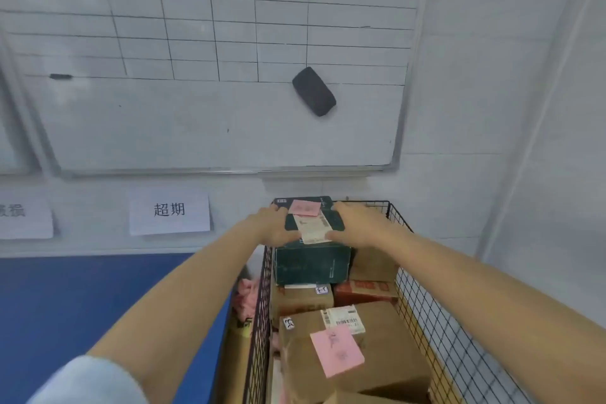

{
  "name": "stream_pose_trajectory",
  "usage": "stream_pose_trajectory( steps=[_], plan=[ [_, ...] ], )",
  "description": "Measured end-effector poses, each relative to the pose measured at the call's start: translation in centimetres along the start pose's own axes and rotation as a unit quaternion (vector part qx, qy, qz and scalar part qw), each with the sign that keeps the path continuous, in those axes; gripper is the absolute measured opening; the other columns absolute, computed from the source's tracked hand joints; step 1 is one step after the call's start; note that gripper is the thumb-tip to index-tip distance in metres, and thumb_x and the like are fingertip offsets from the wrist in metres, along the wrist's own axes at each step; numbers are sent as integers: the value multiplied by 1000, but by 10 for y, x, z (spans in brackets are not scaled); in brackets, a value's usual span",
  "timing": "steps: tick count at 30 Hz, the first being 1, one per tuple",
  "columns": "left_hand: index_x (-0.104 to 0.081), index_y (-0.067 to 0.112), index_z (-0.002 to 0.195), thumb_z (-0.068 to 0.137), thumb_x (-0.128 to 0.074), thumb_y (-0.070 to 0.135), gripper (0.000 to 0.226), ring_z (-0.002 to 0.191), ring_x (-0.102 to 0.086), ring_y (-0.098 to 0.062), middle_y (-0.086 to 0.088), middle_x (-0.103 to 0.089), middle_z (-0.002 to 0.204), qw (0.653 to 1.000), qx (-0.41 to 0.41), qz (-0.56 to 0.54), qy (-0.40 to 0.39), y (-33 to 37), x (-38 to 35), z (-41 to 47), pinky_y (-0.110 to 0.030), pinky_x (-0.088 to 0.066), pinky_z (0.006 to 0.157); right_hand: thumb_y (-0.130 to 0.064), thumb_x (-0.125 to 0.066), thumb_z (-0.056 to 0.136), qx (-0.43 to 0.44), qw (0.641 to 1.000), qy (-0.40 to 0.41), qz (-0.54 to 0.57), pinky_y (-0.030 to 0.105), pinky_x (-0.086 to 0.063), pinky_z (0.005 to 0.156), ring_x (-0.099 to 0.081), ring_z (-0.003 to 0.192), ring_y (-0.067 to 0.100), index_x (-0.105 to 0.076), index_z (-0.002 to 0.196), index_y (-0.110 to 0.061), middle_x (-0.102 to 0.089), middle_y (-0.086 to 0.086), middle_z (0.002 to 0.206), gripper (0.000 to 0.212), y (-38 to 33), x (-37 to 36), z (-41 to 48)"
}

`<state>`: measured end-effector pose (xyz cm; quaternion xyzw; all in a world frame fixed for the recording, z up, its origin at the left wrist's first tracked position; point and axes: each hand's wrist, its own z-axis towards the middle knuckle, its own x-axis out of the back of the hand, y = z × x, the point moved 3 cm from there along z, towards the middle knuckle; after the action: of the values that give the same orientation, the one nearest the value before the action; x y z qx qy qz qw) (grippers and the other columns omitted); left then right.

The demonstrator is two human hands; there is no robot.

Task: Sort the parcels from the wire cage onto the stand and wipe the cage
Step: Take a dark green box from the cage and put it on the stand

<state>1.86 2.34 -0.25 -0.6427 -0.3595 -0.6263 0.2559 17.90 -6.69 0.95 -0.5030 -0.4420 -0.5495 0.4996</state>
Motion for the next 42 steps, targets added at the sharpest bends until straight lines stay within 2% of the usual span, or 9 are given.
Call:
stream_pose_trajectory(
  steps=[7,14,18,23,26,30,35,40,42],
  plan=[
    [-8,9,152,91,-44,60,87,140,-27,-33,-16,-15,156,998,32,-28,-54,-5,-16,46,-46,-28,113,-51,-59,88,-11,999,-43,-1,39,-48,96,-52,123,23,-34,145,-17,-49,5,142,71,11,-15,38],
    [-14,9,151,89,-47,62,88,136,-33,-29,-13,-31,150,992,42,-76,-90,-6,-29,63,-41,-32,111,-49,-60,88,-38,991,-111,59,38,-50,89,-55,115,26,-29,147,-14,-48,11,137,75,21,-39,57],
    [-22,10,149,85,-56,61,88,132,-40,-26,-9,-37,147,989,33,-111,-96,-9,-32,69,-39,-35,109,-50,-59,89,-67,985,-126,100,38,-48,92,-54,116,27,-19,150,-12,-49,12,138,82,20,-47,60],
    [-28,11,144,70,-70,64,100,124,-46,-24,-8,-46,139,984,33,-161,-66,-20,-35,67,-42,-41,104,-49,-65,85,-74,984,-108,123,36,-50,90,-54,113,25,-22,147,-15,-47,12,136,82,13,-47,58],
    [-23,11,147,75,-72,54,98,130,-40,-27,-11,-40,143,984,12,-177,-33,-18,-24,58,-42,-37,108,-50,-71,79,-74,983,-89,144,44,-46,99,-47,125,31,-19,149,-19,-33,15,147,92,9,-40,55],
    [-10,12,151,75,-74,50,106,135,-33,-28,-14,-30,148,977,-9,-214,23,-15,-12,40,-39,-31,110,-47,-76,75,-79,981,-51,171,49,-33,109,-24,142,37,-10,152,-20,-16,19,156,105,5,-24,41],
    [8,11,151,71,-79,46,123,140,-25,-25,-9,-3,154,967,-36,-249,50,-12,-27,15,-36,-27,114,-54,-82,64,-98,982,-28,159,49,-30,114,-20,143,37,9,153,-23,0,16,158,131,4,-36,16],
    [30,11,144,68,-82,45,140,142,-20,-24,-5,14,154,969,-55,-239,32,-9,-48,-2,-33,-22,116,-58,-83,54,-86,976,-16,199,55,-33,111,-17,144,33,8,151,-32,-7,10,154,136,0,-60,0],
    [33,10,143,69,-81,46,140,141,-23,-25,-7,12,154,970,-43,-238,34,-9,-54,-3,-34,-24,115,-53,-81,63,-79,978,-25,193,50,-35,111,-25,142,30,13,152,-28,-2,9,157,132,-1,-62,-3]
  ],
)
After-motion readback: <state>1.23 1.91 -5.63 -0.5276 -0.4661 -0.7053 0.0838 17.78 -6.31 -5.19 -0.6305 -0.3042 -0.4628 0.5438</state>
